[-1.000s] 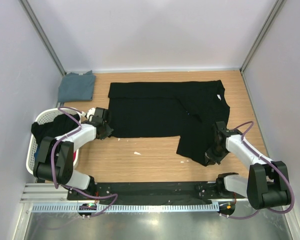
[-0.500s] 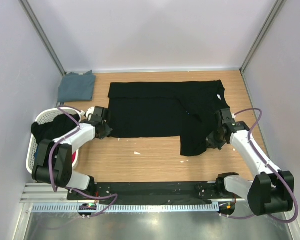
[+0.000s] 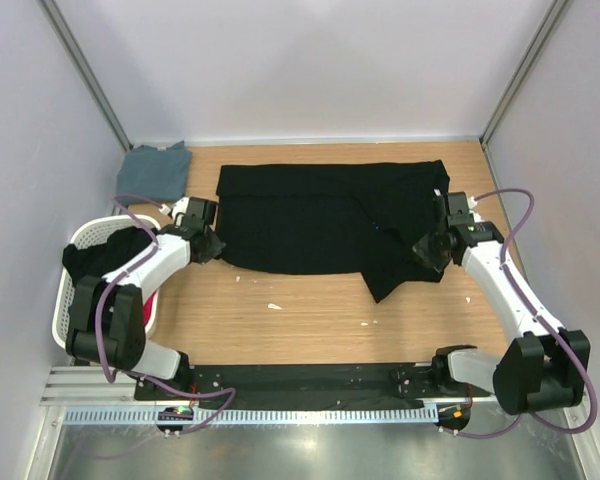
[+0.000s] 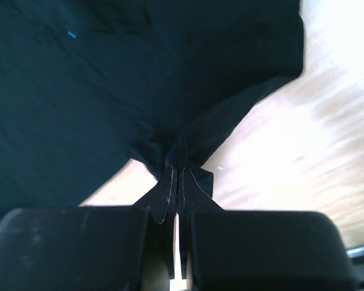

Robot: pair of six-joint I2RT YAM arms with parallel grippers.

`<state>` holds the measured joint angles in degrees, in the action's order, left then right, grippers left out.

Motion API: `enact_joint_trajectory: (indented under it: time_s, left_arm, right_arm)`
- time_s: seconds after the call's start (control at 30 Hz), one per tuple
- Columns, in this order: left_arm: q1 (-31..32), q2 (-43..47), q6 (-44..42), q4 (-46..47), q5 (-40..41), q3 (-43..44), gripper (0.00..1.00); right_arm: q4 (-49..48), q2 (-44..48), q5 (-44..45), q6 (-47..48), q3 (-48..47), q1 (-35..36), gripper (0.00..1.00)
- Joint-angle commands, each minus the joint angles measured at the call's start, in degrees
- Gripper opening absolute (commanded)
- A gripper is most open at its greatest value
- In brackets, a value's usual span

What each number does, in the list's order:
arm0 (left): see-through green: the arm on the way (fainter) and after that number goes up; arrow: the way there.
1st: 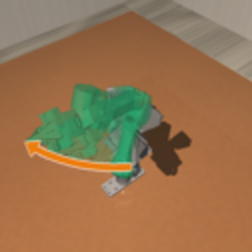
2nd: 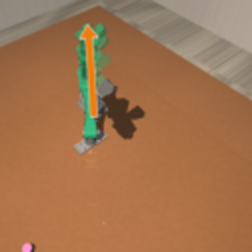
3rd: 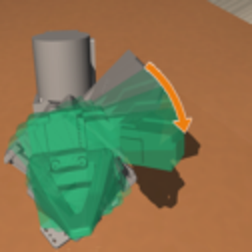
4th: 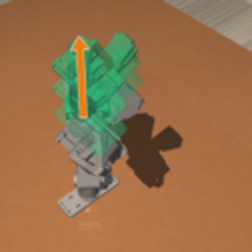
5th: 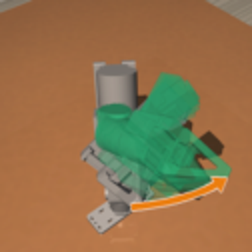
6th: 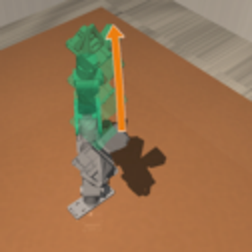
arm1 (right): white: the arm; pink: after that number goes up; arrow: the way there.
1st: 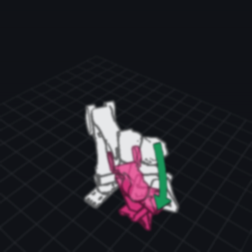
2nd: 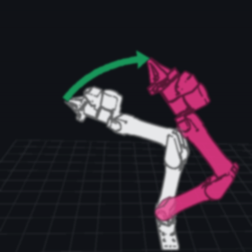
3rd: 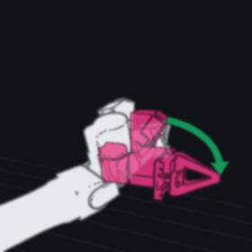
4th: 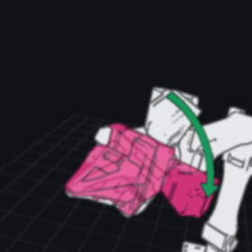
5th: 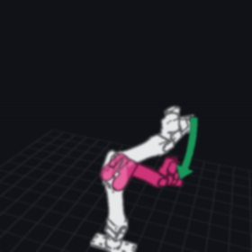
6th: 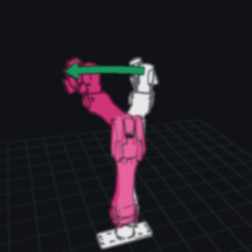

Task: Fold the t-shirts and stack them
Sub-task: Fold the tshirt

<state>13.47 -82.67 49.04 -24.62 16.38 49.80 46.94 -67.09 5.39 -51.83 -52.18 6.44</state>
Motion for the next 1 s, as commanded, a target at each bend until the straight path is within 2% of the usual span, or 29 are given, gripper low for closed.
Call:
enact_joint_trajectory:
  time_s: [0.0,0.17,0.5,0.97]
  left_arm:
    - [-0.20,-1.34,1.06,-4.18,-0.82,4.32,0.00]
    - [-0.20,-2.40,1.68,-9.74,-1.09,9.60,0.00]
    - [-0.20,-7.23,3.87,-16.50,0.84,15.76,0.00]
    - [-0.20,-11.46,6.16,-19.06,3.48,21.56,0.00]
  right_arm:
    - [0.51,-2.60,2.87,-1.86,-6.51,0.15,0.01]
    - [4.30,-7.17,2.96,-0.11,-15.03,0.07,0.01]
    - [5.80,-14.99,6.12,4.11,-22.87,-0.63,0.01]
    - [4.92,-21.24,4.89,6.83,-32.54,-3.54,0.01]
